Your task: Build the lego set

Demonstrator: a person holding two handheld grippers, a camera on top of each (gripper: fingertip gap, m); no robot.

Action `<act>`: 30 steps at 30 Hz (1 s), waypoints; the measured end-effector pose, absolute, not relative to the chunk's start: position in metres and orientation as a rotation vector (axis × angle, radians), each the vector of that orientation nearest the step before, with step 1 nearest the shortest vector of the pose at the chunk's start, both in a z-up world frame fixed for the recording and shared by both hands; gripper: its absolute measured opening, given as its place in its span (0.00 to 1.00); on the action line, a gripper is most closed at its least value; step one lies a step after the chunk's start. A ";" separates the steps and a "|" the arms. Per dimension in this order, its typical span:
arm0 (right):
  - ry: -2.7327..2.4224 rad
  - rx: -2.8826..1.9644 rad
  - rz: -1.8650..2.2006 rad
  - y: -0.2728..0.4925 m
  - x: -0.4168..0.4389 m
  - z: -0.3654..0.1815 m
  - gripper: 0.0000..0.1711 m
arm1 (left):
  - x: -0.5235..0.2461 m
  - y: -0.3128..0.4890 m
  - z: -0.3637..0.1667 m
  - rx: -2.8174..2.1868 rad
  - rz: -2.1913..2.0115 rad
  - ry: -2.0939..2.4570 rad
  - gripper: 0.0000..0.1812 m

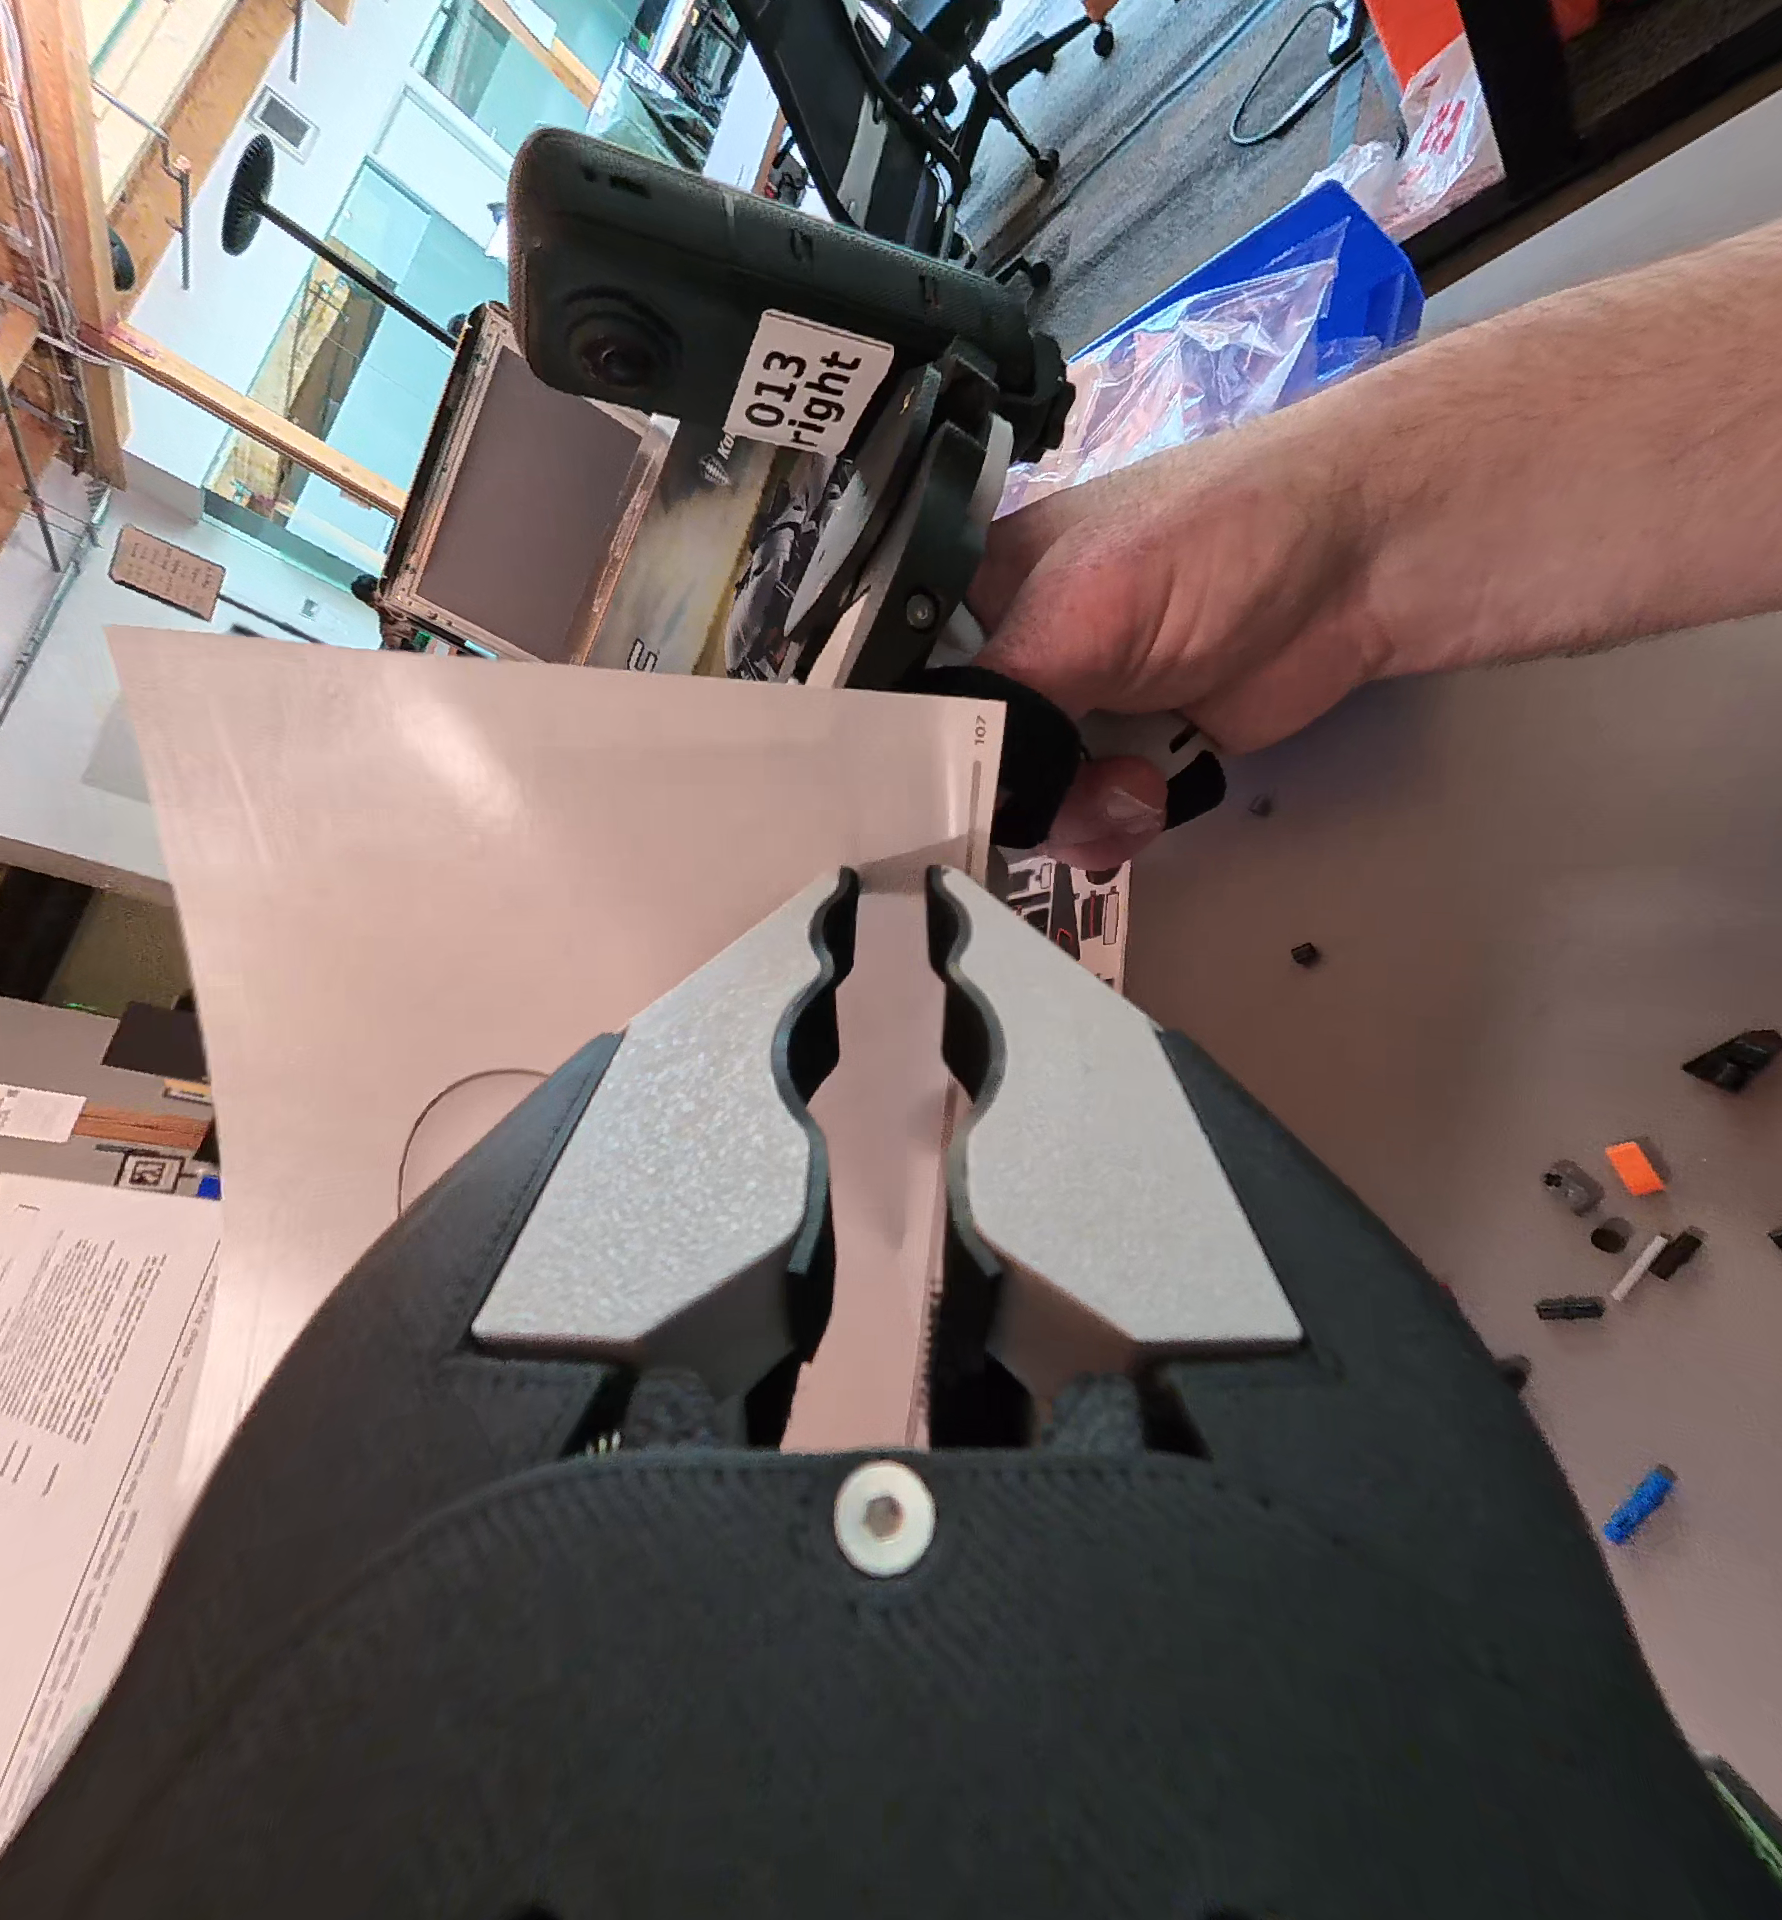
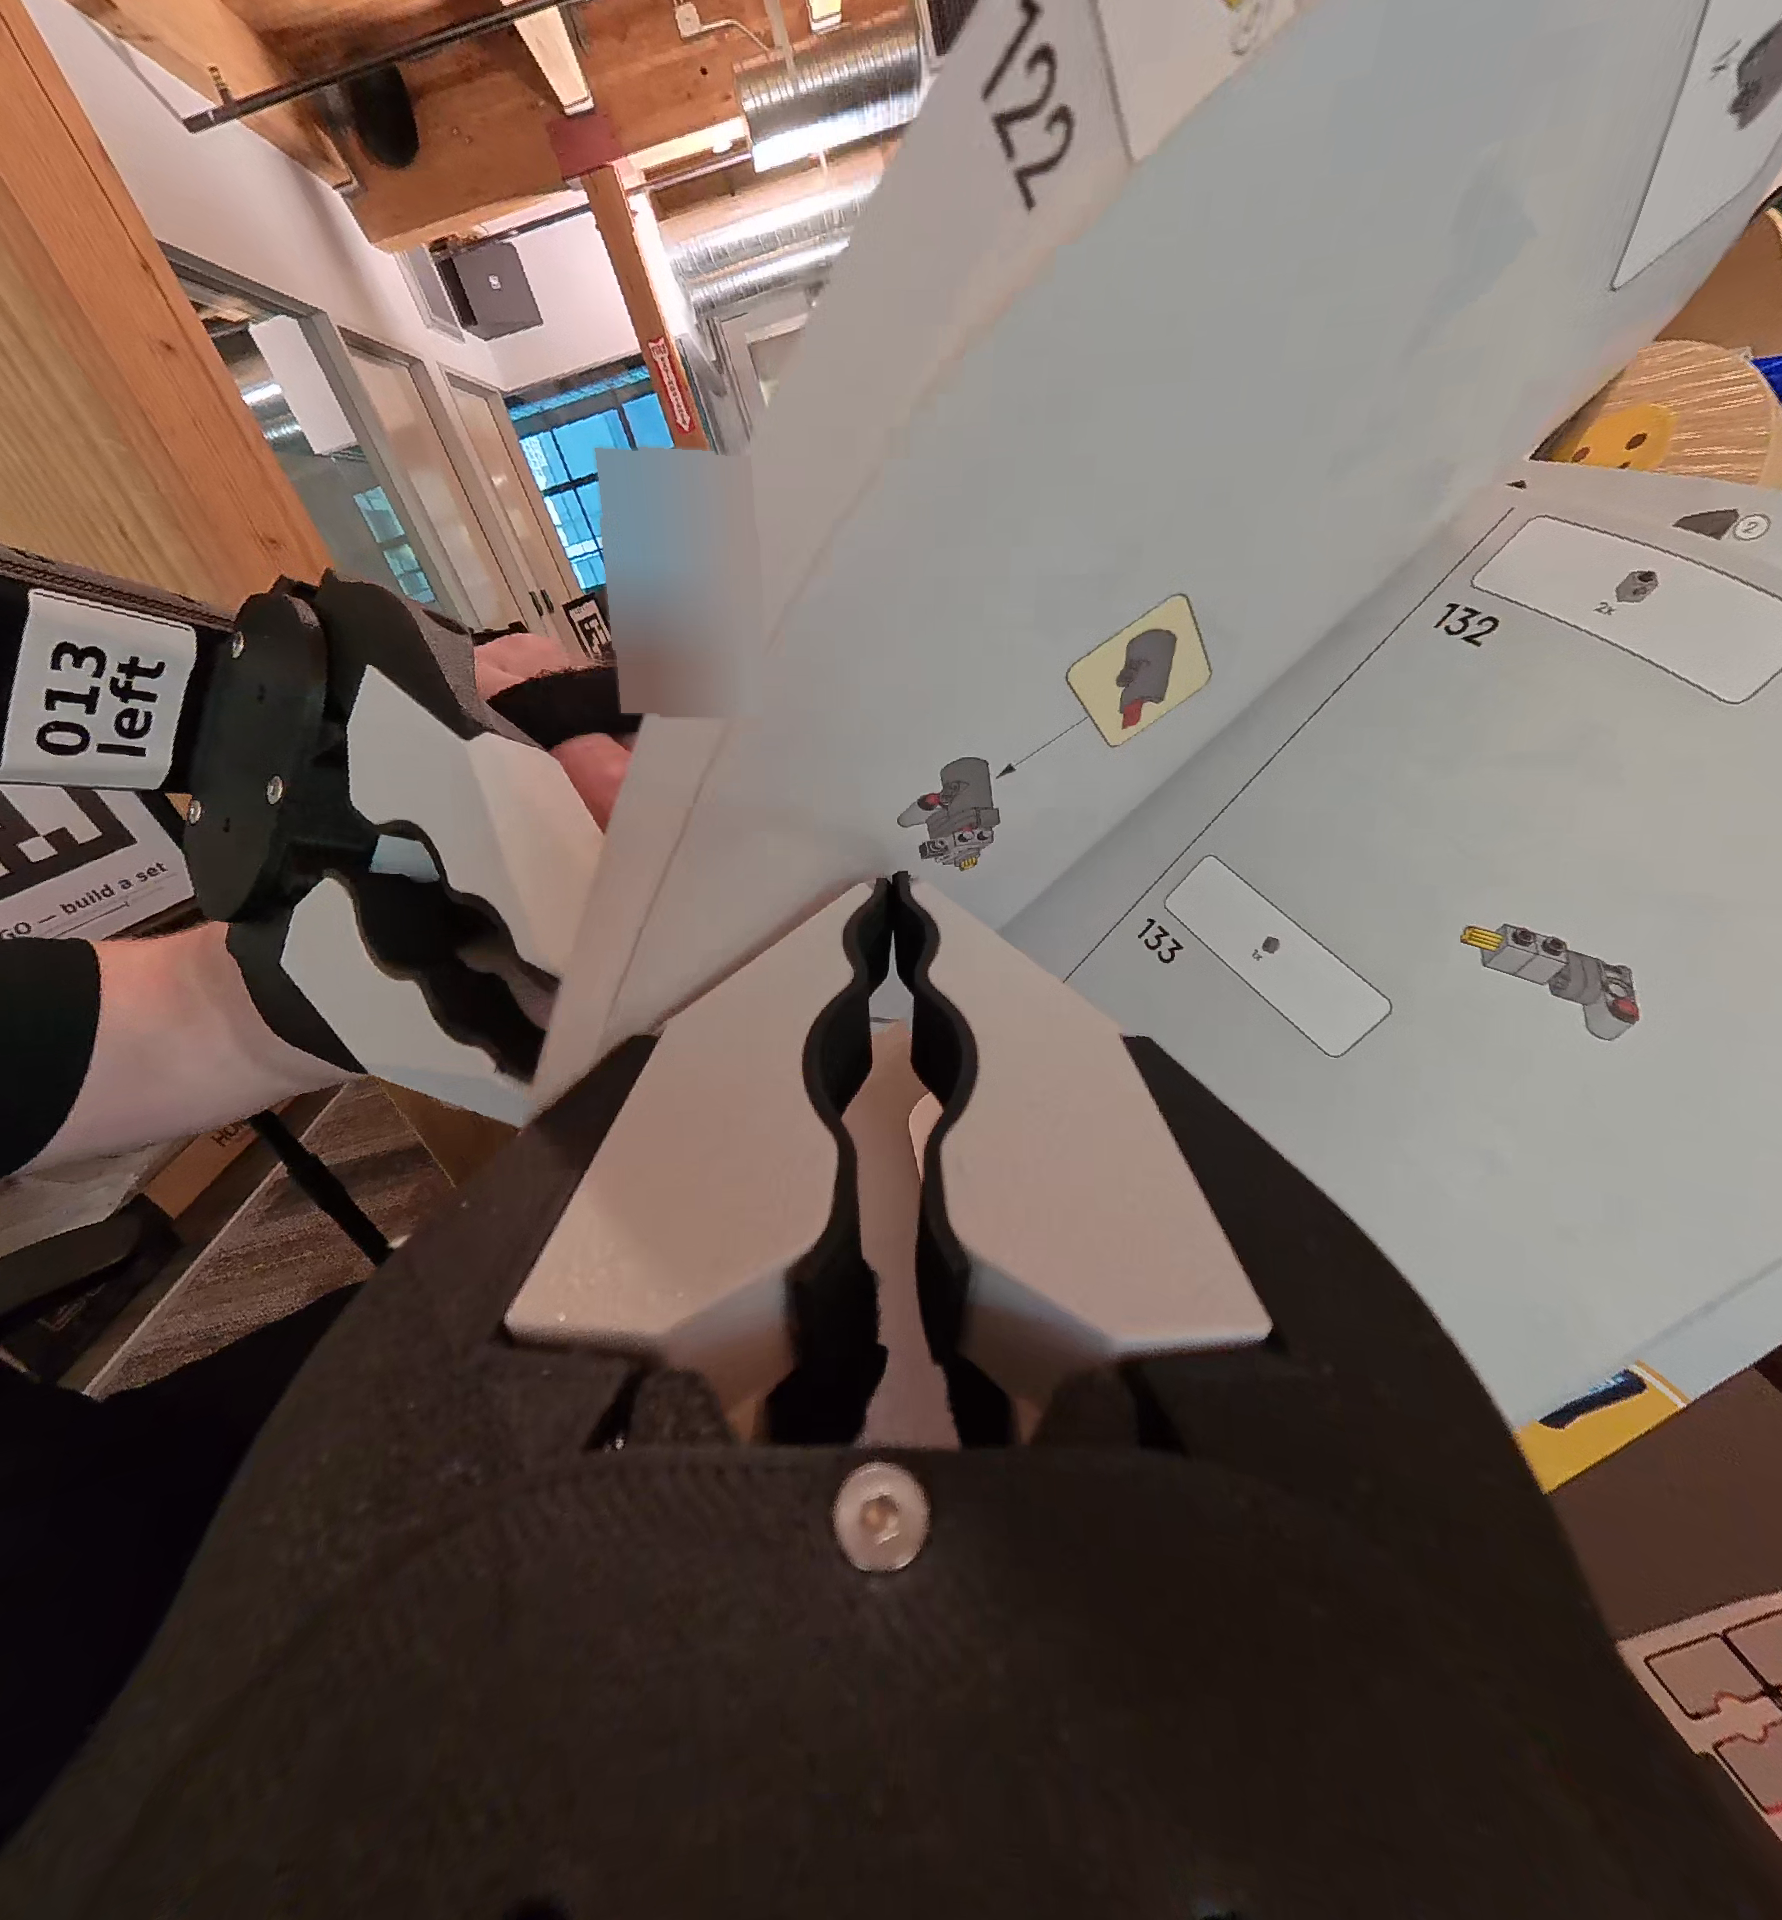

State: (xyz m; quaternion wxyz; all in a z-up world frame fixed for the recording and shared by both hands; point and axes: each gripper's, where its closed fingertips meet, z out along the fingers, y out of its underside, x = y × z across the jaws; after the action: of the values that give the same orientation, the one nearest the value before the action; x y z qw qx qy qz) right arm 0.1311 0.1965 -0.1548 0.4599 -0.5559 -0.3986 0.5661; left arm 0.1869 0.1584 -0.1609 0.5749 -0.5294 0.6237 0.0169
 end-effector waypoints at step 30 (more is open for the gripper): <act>-0.992 -1.349 1.400 0.191 0.130 -0.149 0.00 | 0.193 0.151 -0.164 -1.230 0.102 1.446 0.00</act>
State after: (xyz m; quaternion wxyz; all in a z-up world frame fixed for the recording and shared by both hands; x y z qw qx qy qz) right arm 0.1303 0.1913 -0.1491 0.4614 -0.5483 -0.4034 0.5690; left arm 0.1935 0.1510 -0.1642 0.5810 -0.5265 0.6191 0.0435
